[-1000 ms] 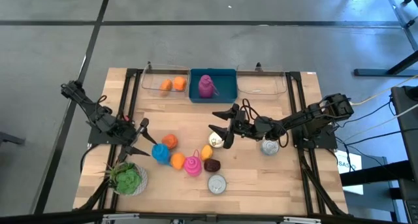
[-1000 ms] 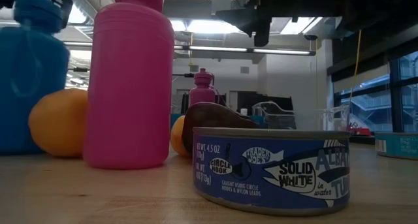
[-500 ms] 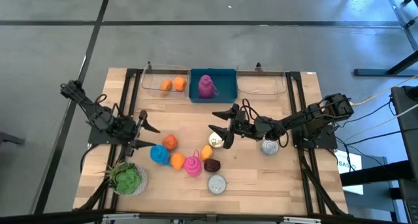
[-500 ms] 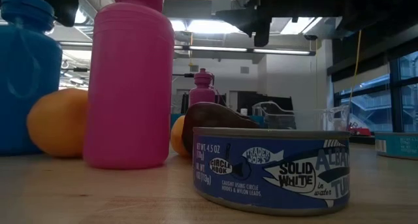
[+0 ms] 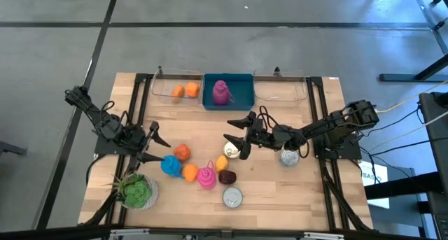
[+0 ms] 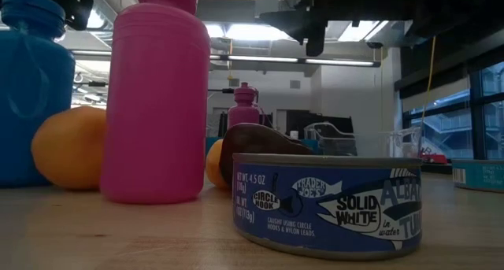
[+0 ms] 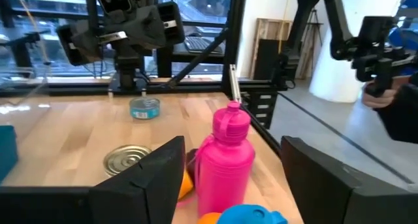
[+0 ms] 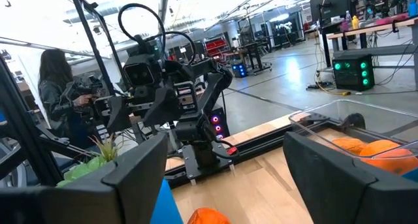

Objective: Pick & Place Food Item
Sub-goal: Put the blue water bottle into the blue bin

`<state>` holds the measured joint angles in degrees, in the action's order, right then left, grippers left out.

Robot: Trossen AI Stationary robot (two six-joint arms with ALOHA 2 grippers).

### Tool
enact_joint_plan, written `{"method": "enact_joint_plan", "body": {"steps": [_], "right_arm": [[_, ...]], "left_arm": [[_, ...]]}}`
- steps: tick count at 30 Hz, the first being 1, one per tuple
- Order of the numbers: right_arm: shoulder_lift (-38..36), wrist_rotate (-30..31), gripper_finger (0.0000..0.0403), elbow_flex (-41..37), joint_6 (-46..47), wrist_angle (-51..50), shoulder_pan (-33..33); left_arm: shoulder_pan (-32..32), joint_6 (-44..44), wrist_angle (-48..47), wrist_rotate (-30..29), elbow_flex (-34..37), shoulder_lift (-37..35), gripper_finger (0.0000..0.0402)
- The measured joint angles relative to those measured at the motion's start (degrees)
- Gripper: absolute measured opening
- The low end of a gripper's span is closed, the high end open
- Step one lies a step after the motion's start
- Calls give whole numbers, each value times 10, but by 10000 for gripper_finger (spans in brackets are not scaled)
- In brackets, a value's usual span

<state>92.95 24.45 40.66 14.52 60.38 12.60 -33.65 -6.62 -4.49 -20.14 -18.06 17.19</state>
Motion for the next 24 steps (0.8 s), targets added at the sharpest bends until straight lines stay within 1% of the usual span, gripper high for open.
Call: {"method": "enact_joint_plan", "body": {"steps": [4, 11, 13, 15, 19, 24], "right_arm": [[0, 0, 306, 0, 0, 0, 0], [0, 0, 306, 0, 0, 0, 0], [0, 0, 306, 0, 0, 0, 0], [0, 0, 306, 0, 0, 0, 0], [0, 0, 306, 0, 0, 0, 0], [0, 0, 306, 0, 5, 0, 0]], "left_arm": [[0, -17, -6, 3, 0, 0, 283], [0, -18, -16, 5, 0, 0, 369], [0, -8, -17, 7, 0, 0, 389], [0, -10, -19, 7, 0, 0, 397], [0, -24, -38, 11, 0, 0, 395], [0, 6, -65, 22, 0, 3, 394]]}}
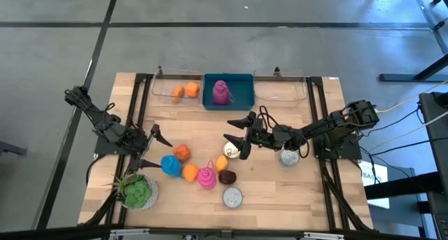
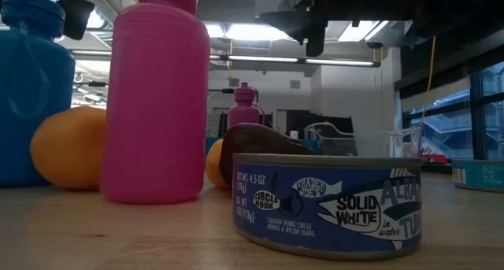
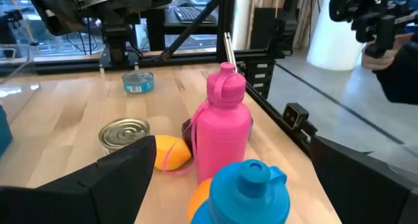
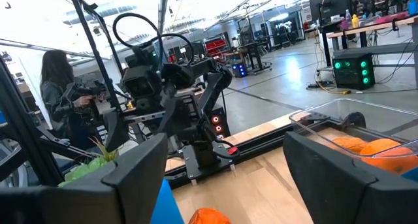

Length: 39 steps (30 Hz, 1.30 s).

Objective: Pick & Place Food Item
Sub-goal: Put the blue water bottle into the blue bin

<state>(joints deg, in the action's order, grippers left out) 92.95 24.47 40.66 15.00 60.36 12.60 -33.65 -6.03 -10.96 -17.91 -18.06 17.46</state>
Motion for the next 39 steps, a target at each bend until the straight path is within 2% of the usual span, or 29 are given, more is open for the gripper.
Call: {"method": "enact_joint_plan", "body": {"steps": [5, 15, 39], "right_arm": [[0, 0, 306, 0, 0, 0, 0], [0, 0, 306, 0, 2, 0, 0], [0, 1, 306, 0, 2, 0, 0]], "left_arm": [[0, 22, 0, 0, 0, 1, 393], [0, 12, 65, 17, 42, 1, 393], [0, -30, 34, 24, 55, 1, 393]]}}
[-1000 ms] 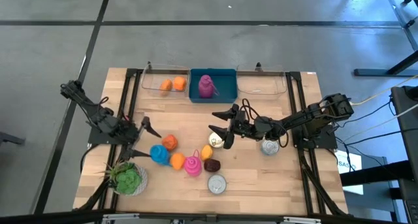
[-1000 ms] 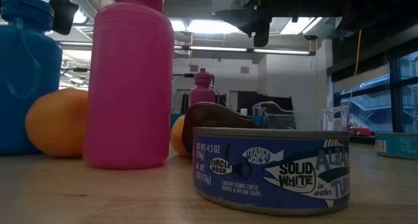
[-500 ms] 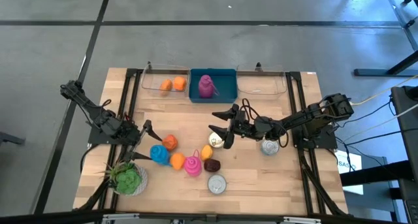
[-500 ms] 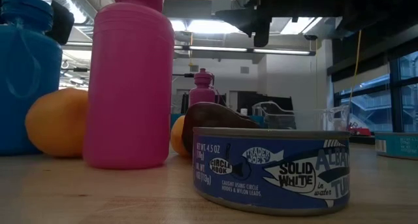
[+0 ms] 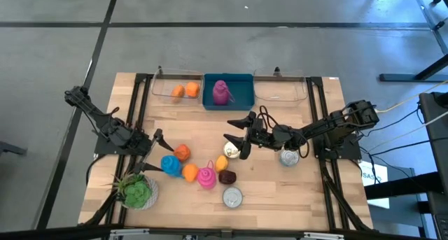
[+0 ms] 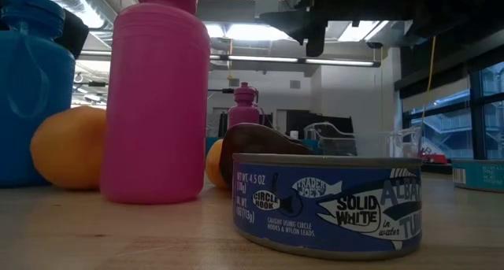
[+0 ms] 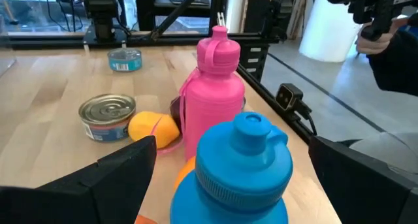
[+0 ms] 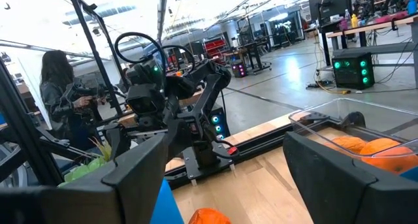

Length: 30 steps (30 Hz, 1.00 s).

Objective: Pick & Place Food Item
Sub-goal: Put the blue water bottle into the blue bin

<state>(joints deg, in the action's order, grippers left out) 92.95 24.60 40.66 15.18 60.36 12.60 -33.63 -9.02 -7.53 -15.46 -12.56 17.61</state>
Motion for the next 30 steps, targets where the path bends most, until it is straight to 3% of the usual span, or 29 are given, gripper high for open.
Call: {"method": "enact_joint_plan", "body": {"steps": [17, 30], "right_arm": [[0, -2, 306, 0, -1, 0, 0], [0, -1, 306, 0, -5, 0, 0]], "left_arm": [[0, 15, 53, -17, 0, 8, 393], [0, 18, 93, -17, 0, 64, 393]]}}
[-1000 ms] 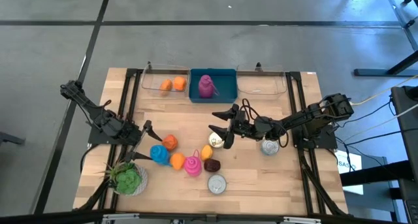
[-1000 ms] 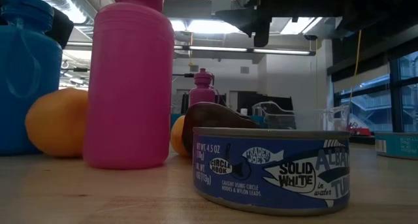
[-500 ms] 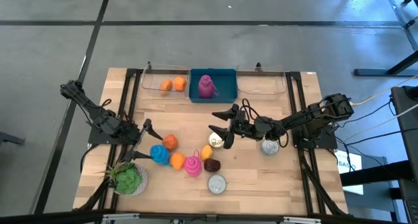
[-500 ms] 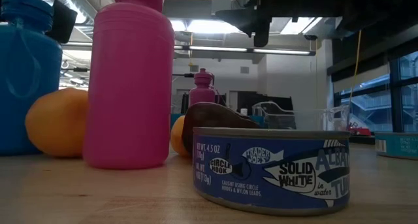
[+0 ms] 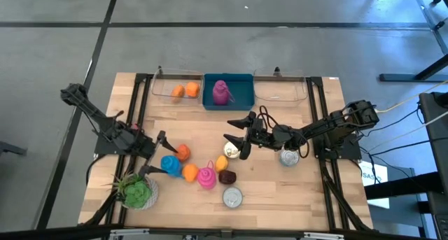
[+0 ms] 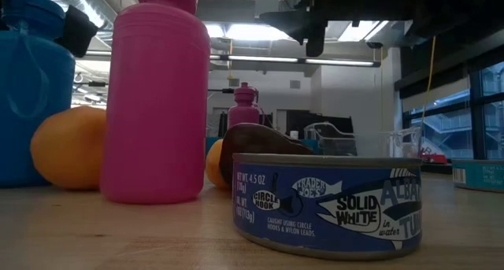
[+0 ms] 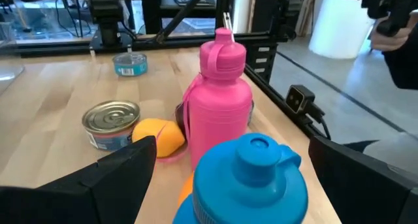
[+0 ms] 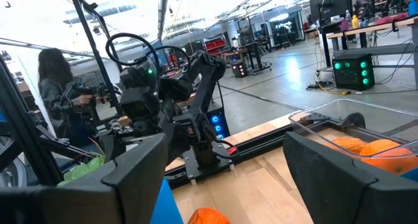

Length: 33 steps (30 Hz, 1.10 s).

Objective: Pick & Place Food Item
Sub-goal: Put the blue water bottle into the blue bin

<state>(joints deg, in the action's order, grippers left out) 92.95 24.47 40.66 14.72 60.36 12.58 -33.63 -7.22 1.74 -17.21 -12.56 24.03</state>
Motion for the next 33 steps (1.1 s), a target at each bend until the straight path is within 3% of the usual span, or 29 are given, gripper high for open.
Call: {"method": "enact_joint_plan", "body": {"steps": [33], "right_arm": [[0, 0, 306, 0, 0, -4, 0]], "left_arm": [[0, 10, 41, 13, 0, -1, 393]]}}
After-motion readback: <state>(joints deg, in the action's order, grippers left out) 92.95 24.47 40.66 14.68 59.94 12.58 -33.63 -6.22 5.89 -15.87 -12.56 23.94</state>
